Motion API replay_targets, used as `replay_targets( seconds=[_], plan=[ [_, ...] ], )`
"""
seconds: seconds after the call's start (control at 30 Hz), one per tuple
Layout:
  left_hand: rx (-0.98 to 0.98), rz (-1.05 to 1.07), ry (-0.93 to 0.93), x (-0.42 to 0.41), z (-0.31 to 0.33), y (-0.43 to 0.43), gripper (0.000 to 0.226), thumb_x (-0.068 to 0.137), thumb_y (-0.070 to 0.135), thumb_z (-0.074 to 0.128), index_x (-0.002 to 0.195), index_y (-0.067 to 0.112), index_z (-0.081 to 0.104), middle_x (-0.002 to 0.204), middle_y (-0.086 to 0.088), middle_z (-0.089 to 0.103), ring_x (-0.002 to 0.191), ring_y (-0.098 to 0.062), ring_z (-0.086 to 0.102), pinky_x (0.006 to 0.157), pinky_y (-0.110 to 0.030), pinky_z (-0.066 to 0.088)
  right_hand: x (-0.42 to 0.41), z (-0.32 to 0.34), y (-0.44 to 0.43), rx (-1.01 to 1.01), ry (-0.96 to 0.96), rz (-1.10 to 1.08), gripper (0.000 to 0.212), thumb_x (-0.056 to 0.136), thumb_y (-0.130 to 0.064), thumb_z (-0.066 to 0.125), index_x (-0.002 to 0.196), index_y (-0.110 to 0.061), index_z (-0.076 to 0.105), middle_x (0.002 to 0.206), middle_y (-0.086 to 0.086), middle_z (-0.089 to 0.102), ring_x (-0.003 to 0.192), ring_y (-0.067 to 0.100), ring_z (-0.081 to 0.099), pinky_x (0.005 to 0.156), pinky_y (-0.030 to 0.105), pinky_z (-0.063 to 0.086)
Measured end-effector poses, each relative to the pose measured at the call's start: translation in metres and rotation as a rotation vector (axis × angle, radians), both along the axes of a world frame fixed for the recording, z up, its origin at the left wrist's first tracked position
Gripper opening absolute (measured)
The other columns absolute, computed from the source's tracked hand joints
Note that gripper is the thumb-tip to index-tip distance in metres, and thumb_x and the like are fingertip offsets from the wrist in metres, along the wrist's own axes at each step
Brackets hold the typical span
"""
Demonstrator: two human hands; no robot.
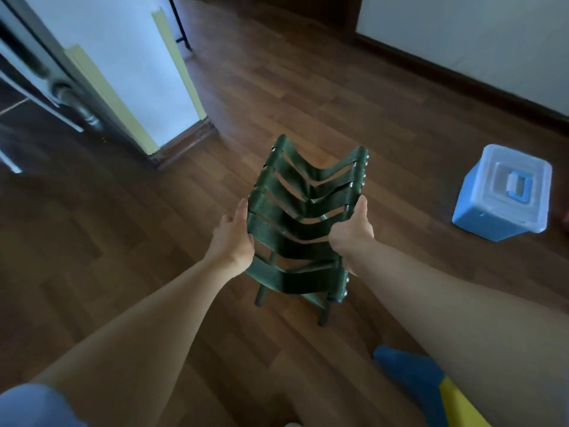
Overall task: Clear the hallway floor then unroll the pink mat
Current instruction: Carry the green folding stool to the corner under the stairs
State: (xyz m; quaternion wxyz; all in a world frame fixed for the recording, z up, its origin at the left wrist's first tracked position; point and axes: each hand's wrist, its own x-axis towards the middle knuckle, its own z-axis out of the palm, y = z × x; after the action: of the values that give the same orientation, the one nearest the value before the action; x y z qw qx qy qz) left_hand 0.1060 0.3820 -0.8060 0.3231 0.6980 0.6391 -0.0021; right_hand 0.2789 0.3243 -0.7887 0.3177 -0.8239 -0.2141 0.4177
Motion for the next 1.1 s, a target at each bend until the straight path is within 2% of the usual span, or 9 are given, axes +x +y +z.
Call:
replay_targets(
  seconds=[0.2, 0.3, 0.47, 0.53, 0.63, 0.73, 0.8, 0.9, 1.1],
  plan=[
    [0.011, 0.166, -0.015, -0.071, 0.100, -0.039, 0.068, 0.097, 0.017, 0.039, 0.148, 0.040, 0.000, 0.135, -0.010, 0.037, 0.109, -0.030, 0.053, 0.091, -0.046, 0.049, -0.057, 0.109, -0.008, 0.038, 0.001, 0.178, 0.072, 0.092, -0.001, 0.042, 0.151, -0.025, 0.008, 0.139, 0.022, 0.042, 0.116, 0.036, 0.052, 0.083, 0.034, 0.044],
    [0.035, 0.235, -0.030, -0.103, 0.155, -0.063, 0.067, 0.097, 0.017, 0.039, 0.147, 0.041, 0.002, 0.139, -0.010, 0.034, 0.115, -0.034, 0.050, 0.094, -0.047, 0.048, -0.090, 0.169, -0.018, 0.000, 0.070, 0.248, 0.082, 0.092, -0.011, 0.049, 0.150, -0.038, -0.002, 0.136, 0.010, 0.044, 0.095, 0.026, 0.059, 0.077, 0.037, 0.053],
    [0.078, 0.365, -0.055, -0.160, 0.237, -0.119, 0.073, 0.095, 0.015, 0.044, 0.149, 0.038, 0.002, 0.135, -0.010, 0.039, 0.097, -0.023, 0.056, 0.063, -0.025, 0.047, -0.149, 0.252, -0.050, 0.072, 0.008, 0.365, 0.070, 0.096, -0.022, 0.046, 0.150, -0.037, 0.005, 0.128, 0.009, 0.048, 0.096, 0.029, 0.057, 0.088, 0.045, 0.053],
    [0.089, 0.420, -0.073, -0.183, 0.267, -0.146, 0.074, 0.094, 0.015, 0.047, 0.148, 0.039, 0.003, 0.129, -0.009, 0.045, 0.092, -0.023, 0.058, 0.061, -0.029, 0.051, -0.174, 0.278, -0.066, 0.121, -0.039, 0.447, 0.065, 0.094, -0.024, 0.049, 0.148, -0.033, 0.013, 0.115, 0.011, 0.052, 0.090, 0.029, 0.056, 0.087, 0.043, 0.053],
    [0.079, 0.486, -0.079, -0.212, 0.303, -0.186, 0.076, 0.093, 0.017, 0.049, 0.149, 0.037, 0.003, 0.123, -0.009, 0.050, 0.092, -0.023, 0.059, 0.068, -0.034, 0.055, -0.208, 0.307, -0.086, 0.146, -0.082, 0.560, 0.065, 0.093, -0.022, 0.050, 0.148, -0.030, 0.017, 0.119, 0.013, 0.054, 0.100, 0.033, 0.057, 0.091, 0.042, 0.051],
    [0.093, 0.599, -0.093, -0.245, 0.328, -0.226, 0.077, 0.093, 0.017, 0.049, 0.149, 0.037, 0.000, 0.123, -0.008, 0.049, 0.092, -0.022, 0.059, 0.068, -0.033, 0.055, -0.247, 0.332, -0.105, 0.217, -0.093, 0.671, 0.049, 0.091, -0.015, 0.051, 0.137, -0.020, 0.033, 0.115, 0.007, 0.052, 0.095, 0.026, 0.052, 0.087, 0.036, 0.048],
    [0.119, 0.652, -0.057, -0.268, 0.342, -0.252, 0.077, 0.092, 0.019, 0.048, 0.150, 0.036, 0.000, 0.127, -0.006, 0.049, 0.090, -0.018, 0.057, 0.061, -0.026, 0.049, -0.274, 0.346, -0.119, 0.226, -0.075, 0.736, 0.055, 0.091, -0.012, 0.050, 0.141, -0.016, 0.029, 0.117, 0.005, 0.048, 0.097, 0.023, 0.046, 0.083, 0.033, 0.042],
    [0.128, 0.711, -0.047, -0.299, 0.360, -0.289, 0.076, 0.092, 0.024, 0.049, 0.149, 0.036, 0.000, 0.125, -0.003, 0.049, 0.078, -0.011, 0.056, 0.049, -0.019, 0.039, -0.310, 0.363, -0.142, 0.168, -0.016, 0.824, 0.066, 0.090, -0.009, 0.050, 0.148, -0.021, 0.021, 0.130, 0.012, 0.050, 0.111, 0.031, 0.051, 0.089, 0.038, 0.045],
    [0.092, 0.818, -0.026, -0.350, 0.397, -0.375, 0.078, 0.091, 0.034, 0.050, 0.148, 0.038, -0.003, 0.113, 0.002, 0.050, 0.066, -0.008, 0.057, 0.036, -0.015, 0.037, -0.375, 0.393, -0.204, 0.154, 0.071, 0.921, 0.054, 0.085, -0.009, 0.059, 0.132, -0.024, 0.037, 0.095, 0.005, 0.055, 0.092, 0.028, 0.055, 0.087, 0.042, 0.051]
  ],
)
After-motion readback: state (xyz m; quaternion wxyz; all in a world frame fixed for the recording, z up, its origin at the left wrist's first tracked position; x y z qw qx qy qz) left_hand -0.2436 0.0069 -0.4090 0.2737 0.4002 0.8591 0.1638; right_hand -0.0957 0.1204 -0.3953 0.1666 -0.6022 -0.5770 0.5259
